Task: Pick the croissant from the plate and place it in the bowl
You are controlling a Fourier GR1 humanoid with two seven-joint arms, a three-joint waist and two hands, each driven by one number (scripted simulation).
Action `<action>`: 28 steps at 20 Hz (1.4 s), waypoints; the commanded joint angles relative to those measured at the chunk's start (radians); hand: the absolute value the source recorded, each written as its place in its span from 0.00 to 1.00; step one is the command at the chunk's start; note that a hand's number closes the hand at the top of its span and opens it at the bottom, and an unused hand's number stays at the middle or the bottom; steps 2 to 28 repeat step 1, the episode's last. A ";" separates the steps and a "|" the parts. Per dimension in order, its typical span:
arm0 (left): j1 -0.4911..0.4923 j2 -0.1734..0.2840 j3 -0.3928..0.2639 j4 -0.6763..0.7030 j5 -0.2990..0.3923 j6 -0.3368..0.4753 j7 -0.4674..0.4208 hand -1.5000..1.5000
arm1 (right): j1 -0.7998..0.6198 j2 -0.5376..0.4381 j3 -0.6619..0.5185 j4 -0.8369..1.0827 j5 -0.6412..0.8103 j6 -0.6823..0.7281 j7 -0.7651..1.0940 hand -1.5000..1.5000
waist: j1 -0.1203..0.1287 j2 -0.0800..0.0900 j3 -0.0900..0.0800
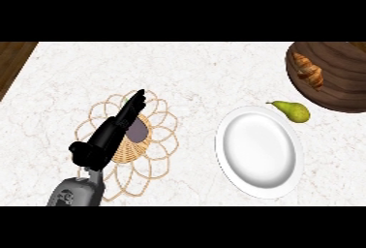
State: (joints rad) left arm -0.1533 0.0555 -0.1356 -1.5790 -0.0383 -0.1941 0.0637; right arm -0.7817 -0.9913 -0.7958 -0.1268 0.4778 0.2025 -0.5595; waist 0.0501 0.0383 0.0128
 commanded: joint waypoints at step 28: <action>0.031 0.015 0.002 -0.017 0.000 -0.009 -0.014 0.50 | 0.081 -0.050 -0.015 0.010 -0.014 0.086 -0.058 0.00 | 0.002 -0.003 0.003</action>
